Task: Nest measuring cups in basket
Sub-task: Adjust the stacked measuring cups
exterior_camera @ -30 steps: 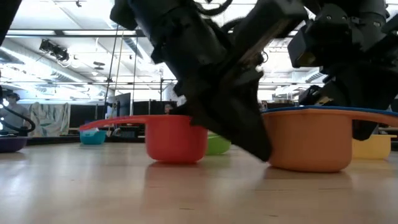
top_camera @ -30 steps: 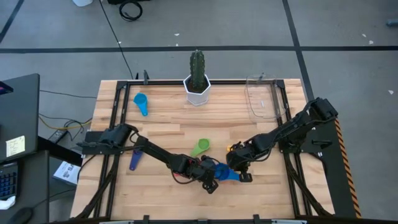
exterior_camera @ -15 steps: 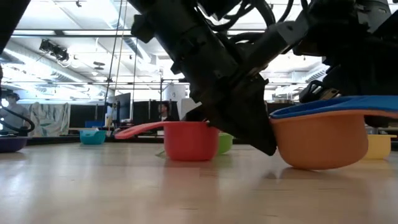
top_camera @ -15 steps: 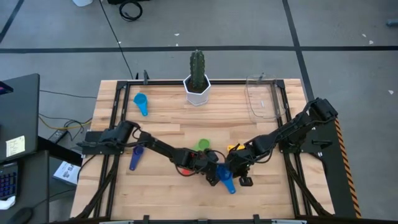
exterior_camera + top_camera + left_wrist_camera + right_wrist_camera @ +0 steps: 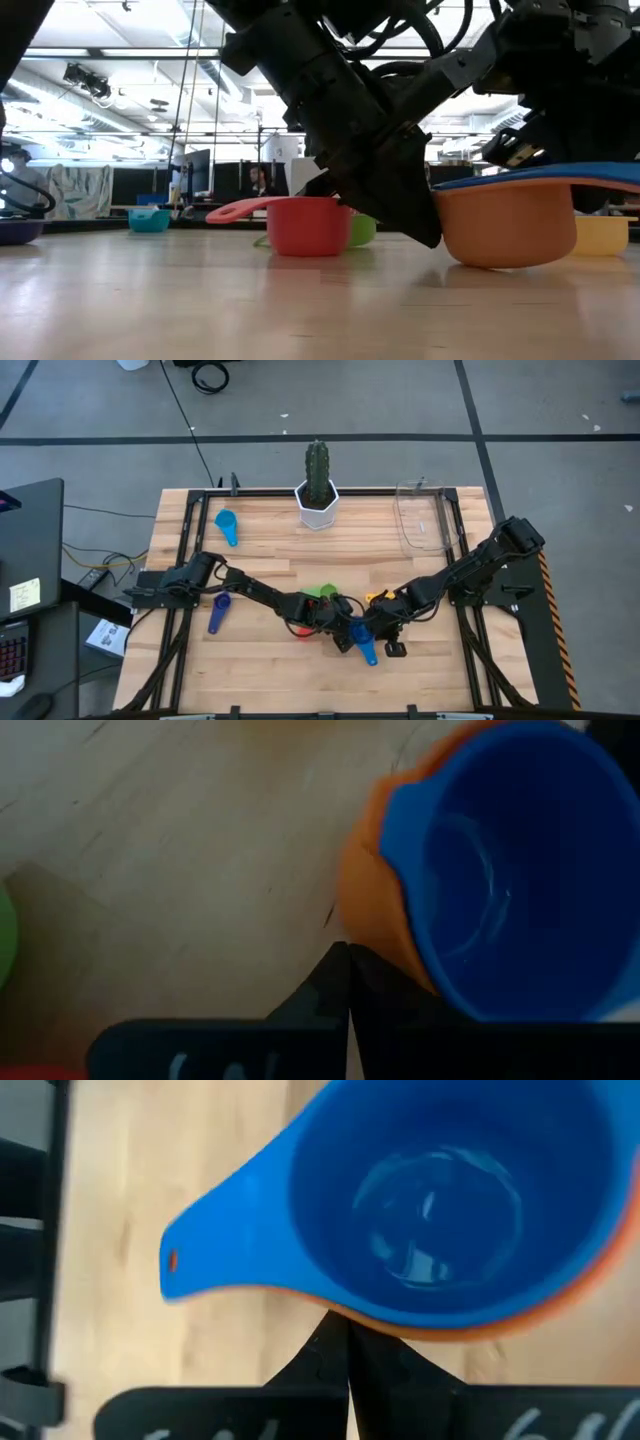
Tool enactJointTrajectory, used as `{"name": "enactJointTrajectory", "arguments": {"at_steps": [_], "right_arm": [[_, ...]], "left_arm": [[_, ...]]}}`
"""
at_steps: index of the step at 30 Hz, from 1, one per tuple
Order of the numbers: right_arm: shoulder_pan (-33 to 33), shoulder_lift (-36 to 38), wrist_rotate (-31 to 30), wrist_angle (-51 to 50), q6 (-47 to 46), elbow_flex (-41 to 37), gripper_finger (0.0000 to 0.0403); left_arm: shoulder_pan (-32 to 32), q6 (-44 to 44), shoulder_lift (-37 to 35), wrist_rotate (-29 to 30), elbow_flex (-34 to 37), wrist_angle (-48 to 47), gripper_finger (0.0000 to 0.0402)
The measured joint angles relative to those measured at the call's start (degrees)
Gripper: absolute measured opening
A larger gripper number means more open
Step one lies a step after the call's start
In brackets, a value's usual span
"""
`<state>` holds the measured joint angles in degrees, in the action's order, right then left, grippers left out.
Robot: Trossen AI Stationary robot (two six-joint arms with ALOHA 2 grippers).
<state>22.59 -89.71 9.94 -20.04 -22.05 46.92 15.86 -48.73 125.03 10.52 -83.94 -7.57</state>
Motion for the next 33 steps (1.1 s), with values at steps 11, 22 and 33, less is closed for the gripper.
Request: {"name": "enactJointTrajectory", "arguments": {"at_steps": [11, 22, 33], "right_arm": [[0.63, 5.48, 1.94, -5.56, -0.23, 0.02, 0.0000], [-0.32, 9.60, -4.51, -9.74, 1.41, 0.04, 0.0000], [-4.57, 6.33, -13.49, -7.91, 9.89, 0.07, 0.0000]], "left_arm": [[-0.02, 1.42, 0.00, -0.48, -0.07, 0.33, 0.0003], [0.71, -1.03, -1.02, -9.64, -0.07, 0.55, 0.0002], [4.04, -3.34, -1.38, -11.65, -5.98, 6.34, 0.0001]]}}
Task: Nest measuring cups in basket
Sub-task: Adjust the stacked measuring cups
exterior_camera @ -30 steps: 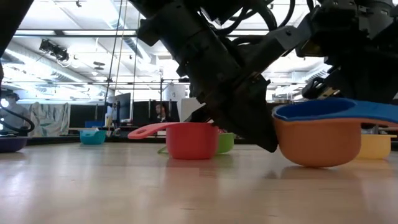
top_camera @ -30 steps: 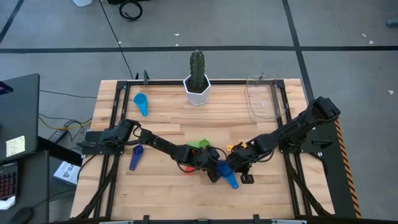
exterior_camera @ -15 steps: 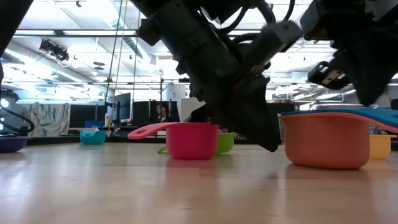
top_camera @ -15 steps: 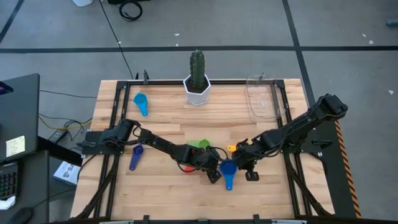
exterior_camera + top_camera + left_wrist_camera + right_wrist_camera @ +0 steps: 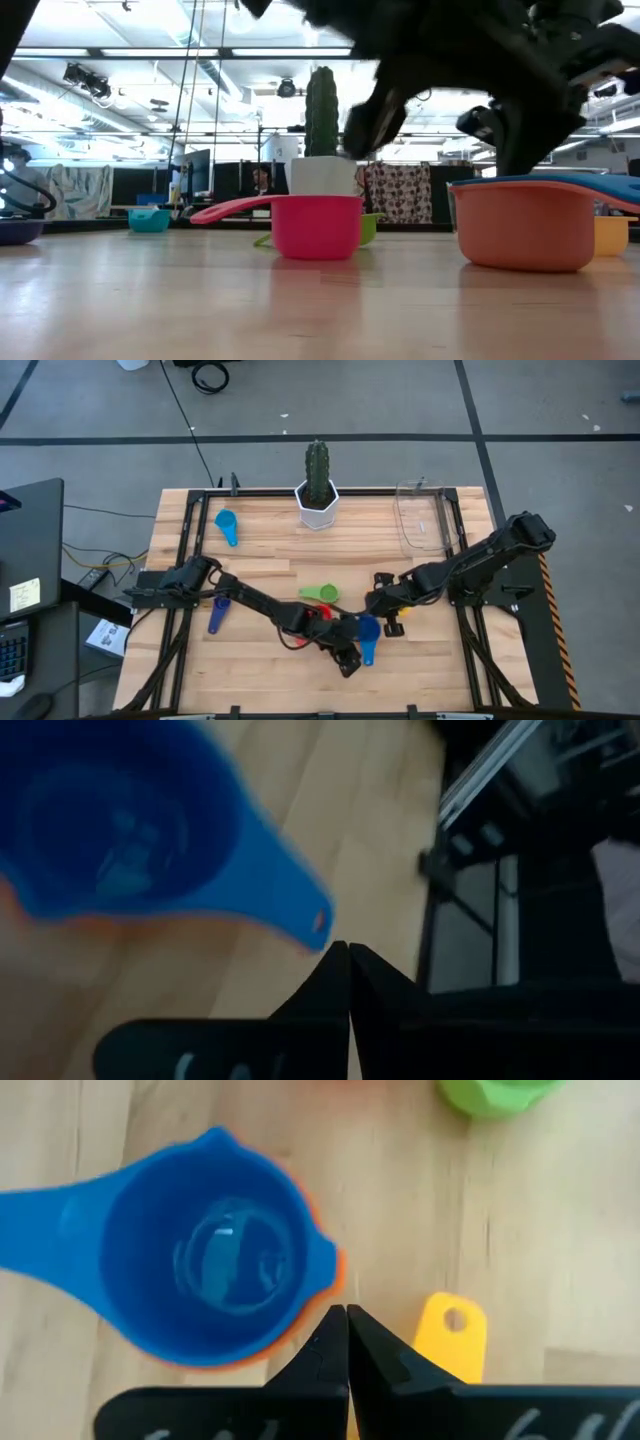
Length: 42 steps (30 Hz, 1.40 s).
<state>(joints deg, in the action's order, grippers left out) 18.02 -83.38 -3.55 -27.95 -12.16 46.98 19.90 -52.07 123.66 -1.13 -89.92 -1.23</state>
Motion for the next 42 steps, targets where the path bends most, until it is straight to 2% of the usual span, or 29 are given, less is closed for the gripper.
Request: {"name": "enactJointTrajectory", "arguments": {"at_steps": [12, 25, 36, 42], "right_arm": [[-4.63, -0.05, 1.31, 3.51, 8.43, -0.15, 0.0000], [-9.57, -0.06, 7.99, 7.42, 17.84, 0.04, 0.0000], [-9.27, -0.04, 15.77, 7.24, 19.84, 0.02, 0.0000], [-7.28, -0.03, 18.76, 7.23, 19.69, 0.02, 0.0000]], "left_arm": [[-2.98, 2.44, 2.52, 6.70, -7.22, 0.63, 0.0001], [-0.94, -2.40, 3.19, 3.75, -7.79, 0.33, 0.0000], [2.81, -9.24, 3.19, 3.76, -7.79, -12.05, 0.0000], [4.01, -10.33, 3.19, 6.01, -7.77, -13.83, 0.0000]]}}
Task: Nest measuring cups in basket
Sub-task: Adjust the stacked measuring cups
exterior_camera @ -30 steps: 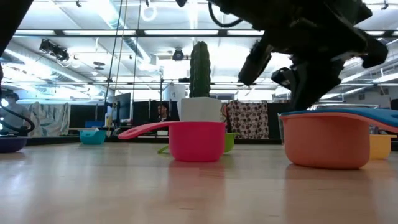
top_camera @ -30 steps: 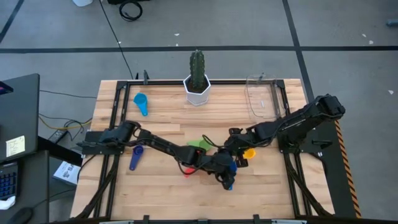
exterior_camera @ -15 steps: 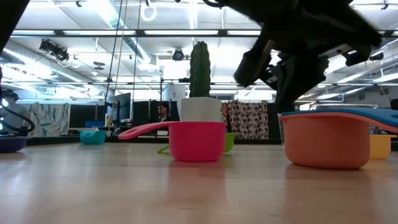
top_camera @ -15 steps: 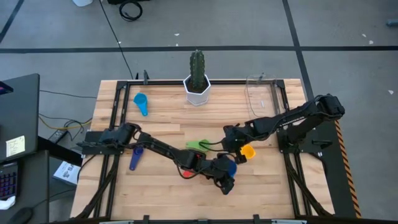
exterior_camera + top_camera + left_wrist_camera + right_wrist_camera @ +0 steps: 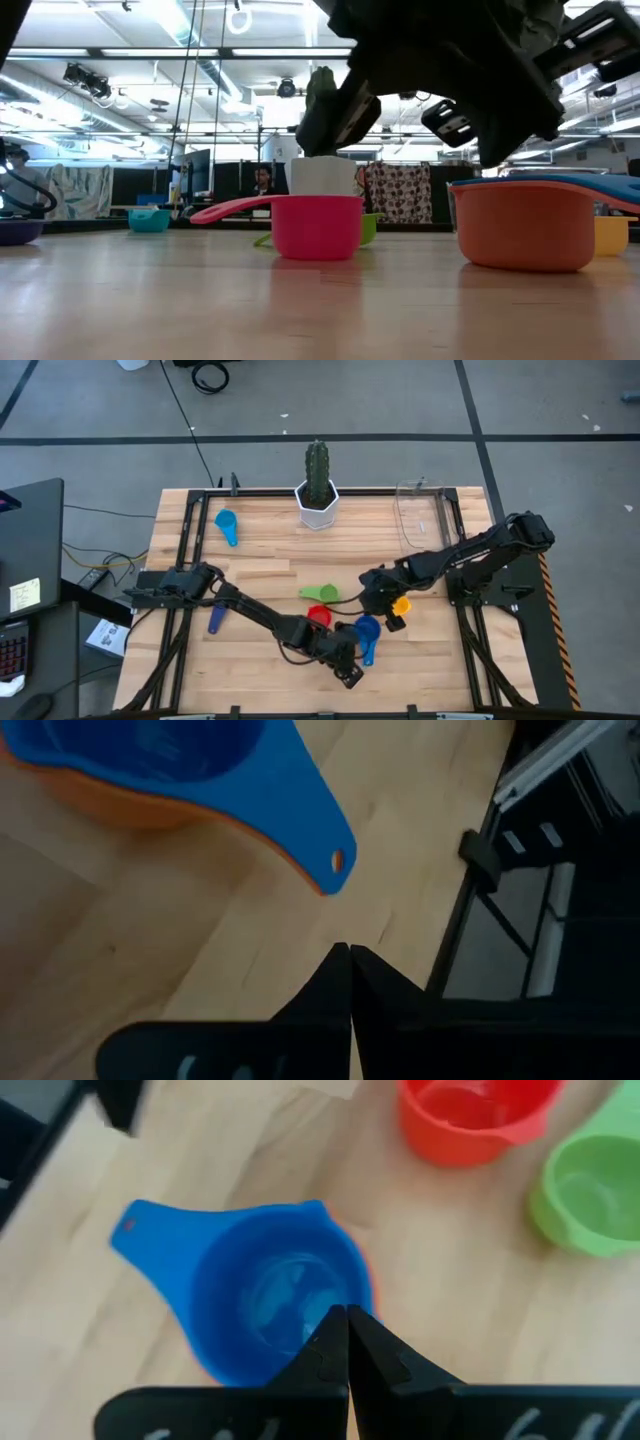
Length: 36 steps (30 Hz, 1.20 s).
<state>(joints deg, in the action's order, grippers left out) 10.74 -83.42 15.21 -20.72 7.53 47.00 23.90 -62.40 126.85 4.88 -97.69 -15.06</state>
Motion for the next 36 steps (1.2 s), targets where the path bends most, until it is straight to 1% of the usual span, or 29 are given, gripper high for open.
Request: {"name": "enactJointTrajectory", "arguments": {"at_steps": [6, 12, 14, 17, 24, 36], "right_arm": [[1.75, 0.00, 1.09, -0.01, -1.47, -0.02, 0.0000], [2.69, 0.00, 1.55, -0.31, -2.95, -0.04, 0.0000], [2.80, 0.00, 2.71, -0.31, -3.56, -0.04, 0.0000], [2.80, 0.00, 4.13, -0.63, -4.53, -0.09, 0.0000], [3.02, 0.02, 4.84, -0.90, -4.72, -0.11, 0.0000], [3.09, 0.04, 6.93, -1.56, -5.18, -0.13, 0.0000]], "left_arm": [[-2.32, 1.31, 0.00, 2.98, 0.09, -5.60, 0.0000], [-4.78, 4.78, 0.00, 3.00, 0.09, -6.19, 0.0000], [-5.57, 5.06, 0.10, 3.27, 0.09, -6.54, 0.0000], [-6.48, 6.26, 0.68, 3.58, 0.09, -6.66, 0.0000], [-7.73, 8.49, 2.76, 2.46, -0.02, -4.59, 0.0000], [-10.42, 14.05, 3.56, 1.31, 0.09, -2.77, 0.0000]]}}
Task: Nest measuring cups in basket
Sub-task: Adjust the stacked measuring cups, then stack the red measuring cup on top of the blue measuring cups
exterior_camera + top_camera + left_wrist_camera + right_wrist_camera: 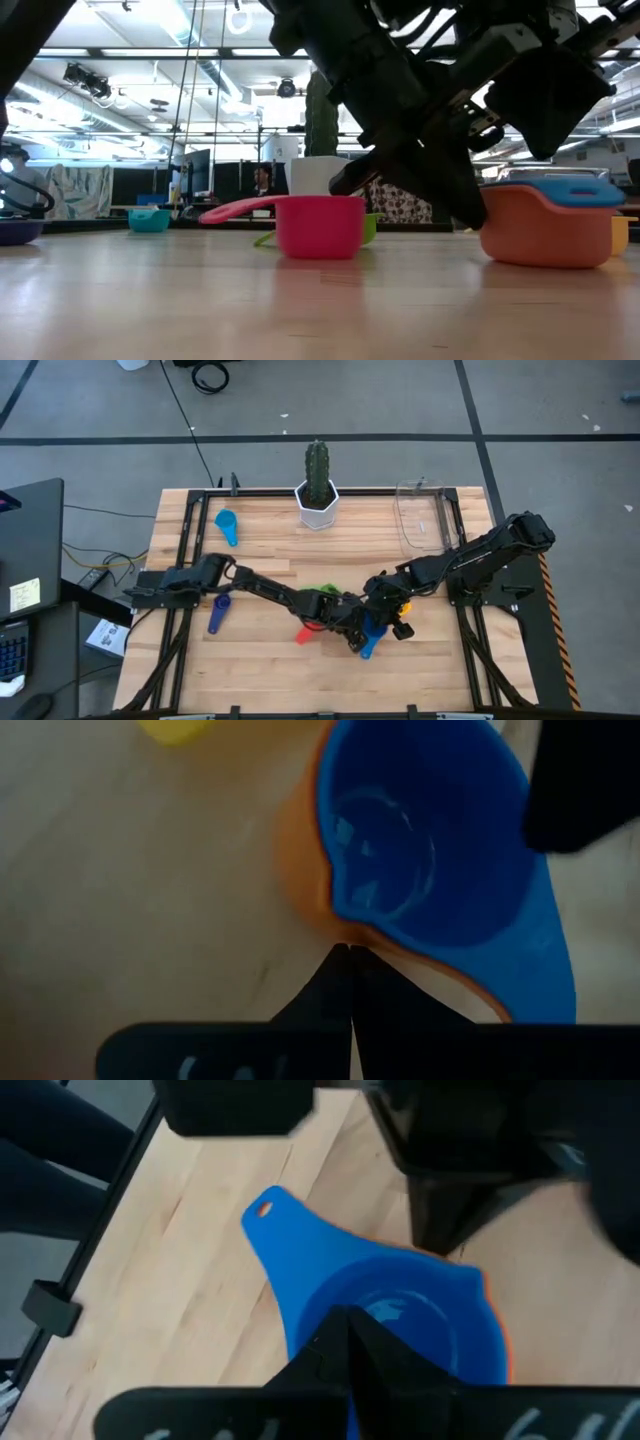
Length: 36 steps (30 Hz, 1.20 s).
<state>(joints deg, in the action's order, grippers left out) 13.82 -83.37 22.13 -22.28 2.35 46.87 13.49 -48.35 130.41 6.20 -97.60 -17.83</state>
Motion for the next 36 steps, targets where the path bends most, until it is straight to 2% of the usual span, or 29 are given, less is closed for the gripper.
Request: {"name": "enactJointTrajectory", "arguments": {"at_steps": [16, 24, 31, 36], "right_arm": [[-0.04, 0.00, 1.50, -0.88, -0.29, 0.05, 0.0000], [-0.04, 0.02, -0.20, -0.79, -1.25, 0.08, 0.0000], [0.02, 1.55, -6.35, -1.78, -0.63, 0.37, 0.0000], [0.04, 4.99, -9.51, -9.26, -0.65, 3.88, 0.0000]], "left_arm": [[-3.56, 7.48, 0.00, 0.03, 0.00, 2.93, 0.0000], [-4.66, 11.91, 0.00, 1.33, 0.02, 5.69, 0.0000], [-4.77, 14.52, -1.35, 2.56, 0.02, 2.98, 0.0000], [-4.48, 14.53, -6.24, 1.05, 0.00, -4.80, 0.0000]]}}
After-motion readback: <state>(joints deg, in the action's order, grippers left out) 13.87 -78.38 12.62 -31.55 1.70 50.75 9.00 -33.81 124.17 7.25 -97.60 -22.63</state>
